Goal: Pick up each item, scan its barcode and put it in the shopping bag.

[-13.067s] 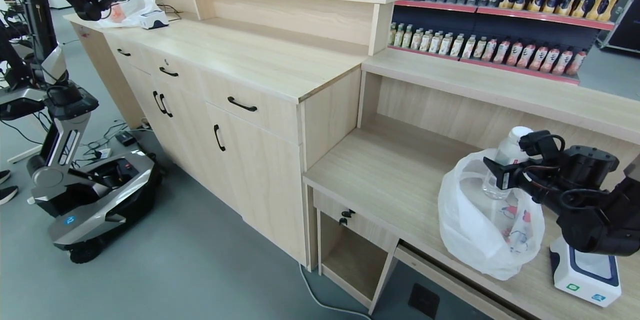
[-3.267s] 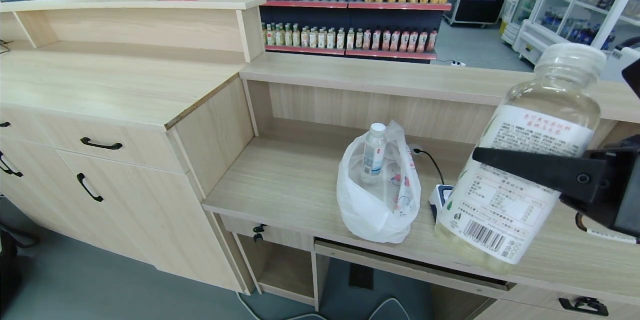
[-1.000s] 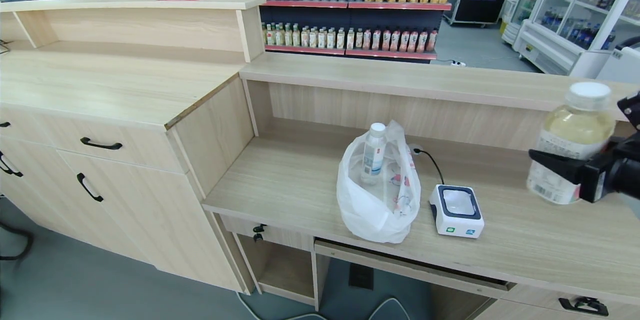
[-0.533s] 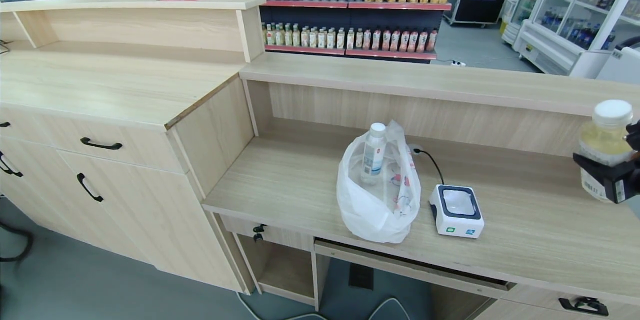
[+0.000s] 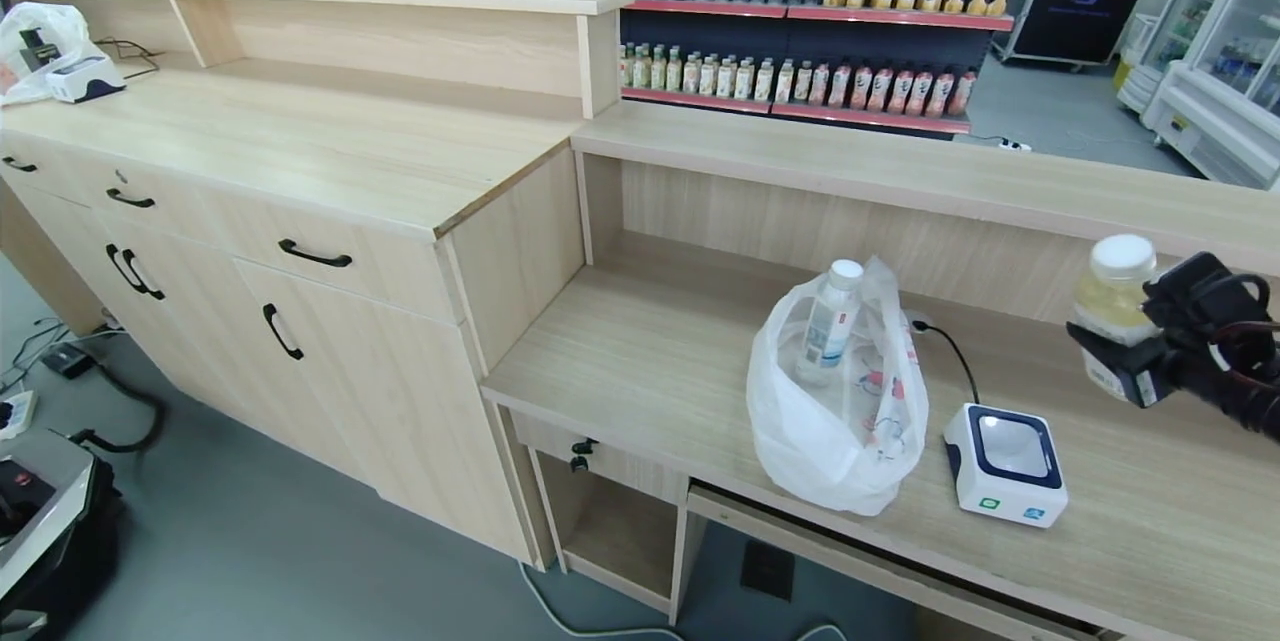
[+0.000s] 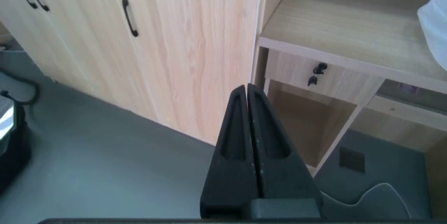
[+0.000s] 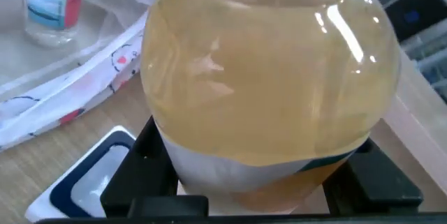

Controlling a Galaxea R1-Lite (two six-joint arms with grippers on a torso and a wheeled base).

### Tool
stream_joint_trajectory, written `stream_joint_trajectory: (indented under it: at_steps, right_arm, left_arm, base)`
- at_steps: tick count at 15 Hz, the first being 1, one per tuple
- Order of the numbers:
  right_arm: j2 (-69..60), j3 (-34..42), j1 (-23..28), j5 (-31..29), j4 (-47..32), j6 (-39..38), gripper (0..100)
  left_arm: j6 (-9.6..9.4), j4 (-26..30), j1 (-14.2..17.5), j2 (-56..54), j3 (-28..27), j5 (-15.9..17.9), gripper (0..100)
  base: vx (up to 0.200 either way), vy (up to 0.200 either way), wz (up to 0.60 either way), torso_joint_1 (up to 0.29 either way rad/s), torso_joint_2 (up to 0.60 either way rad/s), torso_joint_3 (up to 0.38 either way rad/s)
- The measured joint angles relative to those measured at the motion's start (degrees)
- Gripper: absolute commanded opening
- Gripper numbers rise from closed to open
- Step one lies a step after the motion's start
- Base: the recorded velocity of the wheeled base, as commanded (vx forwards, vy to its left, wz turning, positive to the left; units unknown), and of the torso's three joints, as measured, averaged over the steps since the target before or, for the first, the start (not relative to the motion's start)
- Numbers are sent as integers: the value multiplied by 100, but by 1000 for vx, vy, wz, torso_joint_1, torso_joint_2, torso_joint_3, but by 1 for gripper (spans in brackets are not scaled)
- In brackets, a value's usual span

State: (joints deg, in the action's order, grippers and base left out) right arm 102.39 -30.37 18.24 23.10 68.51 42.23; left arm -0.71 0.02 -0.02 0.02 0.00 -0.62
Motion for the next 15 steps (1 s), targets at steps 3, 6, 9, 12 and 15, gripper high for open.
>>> stream_joint_trajectory:
  at_steps: [3,6,9,12,15]
  right_arm:
    - [461,11,-22,796,325,616,0]
    - [781,-9,141,1642,339,1273,0]
    - [1024,-150,171,2097,366,1402,0]
    - [1310,-467,163,2475,550,1495,0]
    - [1560,-629,177,2658,588,1738,0]
  left_arm:
    - [0,-2,2,0,0,2,0]
    - [0,-2,2,0,0,2,0]
    - [0,-2,2,0,0,2,0]
    - [2,-2,2,0,0,5,0]
    - [2,-2,2,0,0,2,0]
  base:
    - [0,0,0,0,0,0]
    - [0,0,0,0,0,0]
    - [0,0,0,0,0,0]
    - [0,0,0,0,0,0]
    - [0,0,0,0,0,0]
